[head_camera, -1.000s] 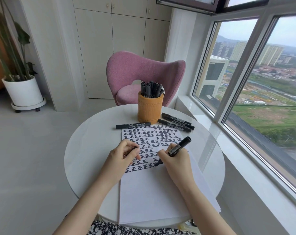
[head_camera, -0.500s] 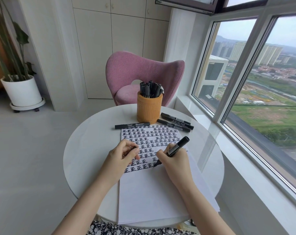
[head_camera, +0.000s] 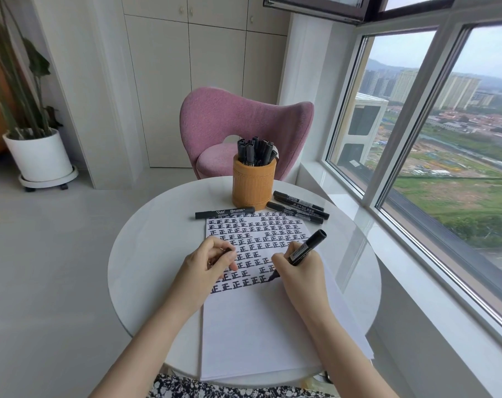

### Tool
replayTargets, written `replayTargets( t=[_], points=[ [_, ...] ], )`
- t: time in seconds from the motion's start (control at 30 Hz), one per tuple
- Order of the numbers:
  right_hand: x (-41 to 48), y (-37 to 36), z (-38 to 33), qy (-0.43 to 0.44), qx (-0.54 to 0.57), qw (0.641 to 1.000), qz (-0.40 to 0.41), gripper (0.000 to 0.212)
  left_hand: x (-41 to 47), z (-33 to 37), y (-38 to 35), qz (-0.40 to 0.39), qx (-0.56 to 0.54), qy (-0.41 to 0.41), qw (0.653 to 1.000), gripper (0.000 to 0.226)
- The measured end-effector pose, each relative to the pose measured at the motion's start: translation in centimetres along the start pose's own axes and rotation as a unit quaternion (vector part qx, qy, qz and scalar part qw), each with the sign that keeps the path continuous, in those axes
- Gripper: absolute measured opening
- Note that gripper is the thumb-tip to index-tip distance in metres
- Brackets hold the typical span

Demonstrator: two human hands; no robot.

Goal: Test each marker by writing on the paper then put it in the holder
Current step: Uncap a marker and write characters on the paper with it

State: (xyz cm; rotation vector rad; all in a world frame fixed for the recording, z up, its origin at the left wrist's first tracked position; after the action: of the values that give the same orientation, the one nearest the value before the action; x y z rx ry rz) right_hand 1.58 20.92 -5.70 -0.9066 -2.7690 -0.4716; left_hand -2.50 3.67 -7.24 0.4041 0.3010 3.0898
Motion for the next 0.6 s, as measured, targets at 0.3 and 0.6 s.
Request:
replayTargets(
  t=[0.3,0.6],
  points=[
    [0.5,0.4,0.6,-0.027,0.065,0.997,0.034,0.037,-0.2,0.4,0.3,-0.007,-0.005,-0.024,1.0,0.006],
    [0.6,0.4,-0.7,-0.084,0.222,0.971,-0.002,0.034,-0.3,1.3,0.5,0.012,-0.034,-0.03,0.999,0.029]
  ],
)
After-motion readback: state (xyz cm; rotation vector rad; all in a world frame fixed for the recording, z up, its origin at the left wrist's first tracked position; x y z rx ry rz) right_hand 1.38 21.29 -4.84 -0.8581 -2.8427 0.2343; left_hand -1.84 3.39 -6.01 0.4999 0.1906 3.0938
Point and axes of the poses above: each hand's wrist, its own x-axis towards the middle knuckle, its own y-axis out of the back of the hand, z = x × y, the point moved 4 cm from there along x, towards the middle knuckle, and after that the axes turned 11 degrees about z, right-handed, at the moved point
